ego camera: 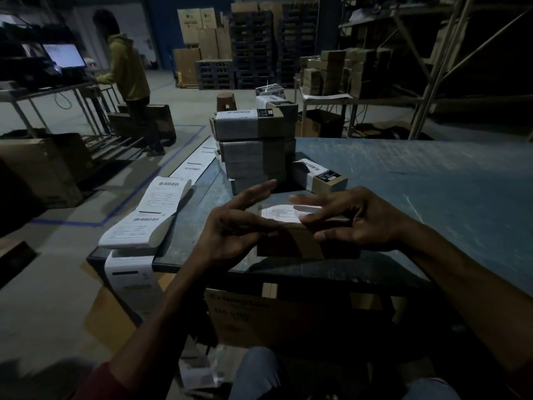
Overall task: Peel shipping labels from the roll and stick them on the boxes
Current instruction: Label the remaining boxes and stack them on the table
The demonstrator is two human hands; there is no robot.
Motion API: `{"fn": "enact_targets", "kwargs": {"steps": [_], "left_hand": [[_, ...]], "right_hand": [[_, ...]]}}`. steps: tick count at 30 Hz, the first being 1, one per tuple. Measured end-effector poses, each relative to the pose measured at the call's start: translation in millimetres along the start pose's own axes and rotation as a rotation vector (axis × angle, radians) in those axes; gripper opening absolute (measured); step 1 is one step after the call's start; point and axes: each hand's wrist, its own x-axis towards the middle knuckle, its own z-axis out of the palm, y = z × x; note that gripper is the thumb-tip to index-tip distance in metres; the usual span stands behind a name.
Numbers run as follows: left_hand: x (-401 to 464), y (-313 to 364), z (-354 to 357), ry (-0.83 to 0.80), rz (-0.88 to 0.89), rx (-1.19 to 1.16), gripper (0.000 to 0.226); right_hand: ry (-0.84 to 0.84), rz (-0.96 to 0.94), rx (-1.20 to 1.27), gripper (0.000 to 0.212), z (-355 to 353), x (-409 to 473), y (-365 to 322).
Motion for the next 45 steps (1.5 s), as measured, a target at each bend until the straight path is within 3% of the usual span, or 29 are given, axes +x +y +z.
{"fn": "enact_targets", "kwargs": {"steps": [3,5,7,9,12,15,18,20,23,25,29,30,32,34,40,45], "left_hand": [[-0.8,9.7,-2.5,0.255,-0.250,-0.282,0.020],[6.3,15.4,-0.7,0.385,-0.528,-0.430,0.043],[14.3,18.0,1.8,0.313,-0.761,-0.392,0.073],[18.8,21.1,8.8,0.151,-0.869,-0.416,0.078],[21.2,26.5,19.4,0.120,-0.827,-0.496,0.046],[17.3,18.5,23.9,0.214,-0.770,-0.582,0.050],[8.9,4.6,24.4,0.277,-0.670,-0.438,0.077],[3.8,0.0,24.7,0.245,-0.589,-0.347,0.087],[-0.4,-3.5,26.1,0.166,-0.488,-0.351,0.091],[-0.5,-4.7,29.0,0.143,-0.437,-0.288,0.092],[0.9,-10.8,27.4,0.043,-0.474,-0.265,0.096],[1.9,-11.1,24.6,-0.003,-0.509,-0.286,0.095],[5.2,-11.0,20.4,-0.066,-0.537,-0.316,0.089],[8.8,-9.1,22.9,-0.005,-0.516,-0.325,0.076],[13.5,-1.7,46.3,0.257,-0.418,-0.201,0.058],[6.3,-8.7,50.8,0.304,-0.342,-0.147,0.053]], "right_hand": [[0.117,-0.097,-0.210,0.040,-0.4,-5.9,-0.2],[0.205,-0.254,-0.546,0.037,7.4,-7.5,1.5],[0.266,-0.434,-0.833,0.027,16.0,-7.6,3.9],[0.315,-0.545,-0.976,0.024,25.2,-7.4,6.3],[0.356,-0.578,-1.049,0.035,37.6,-10.9,6.8],[0.343,-0.508,-0.990,0.047,40.9,-18.7,8.4],[0.345,-0.245,-0.683,0.090,32.9,-22.3,3.6],[0.387,0.003,-0.412,0.106,23.5,-18.8,-3.1],[0.322,0.356,-0.014,0.113,10.2,-9.3,4.6],[0.224,0.457,0.150,0.112,4.2,-7.6,15.1],[0.219,0.411,0.210,0.068,6.1,-10.2,15.7],[0.249,0.402,0.181,0.066,8.3,-10.7,16.5],[0.321,0.420,0.051,0.083,12.9,-10.2,20.3],[0.355,0.398,-0.042,0.093,15.8,-9.3,25.5],[0.376,0.223,-0.263,0.084,20.4,-3.7,17.9],[0.336,0.227,-0.273,0.081,25.8,-5.0,17.7]]}}
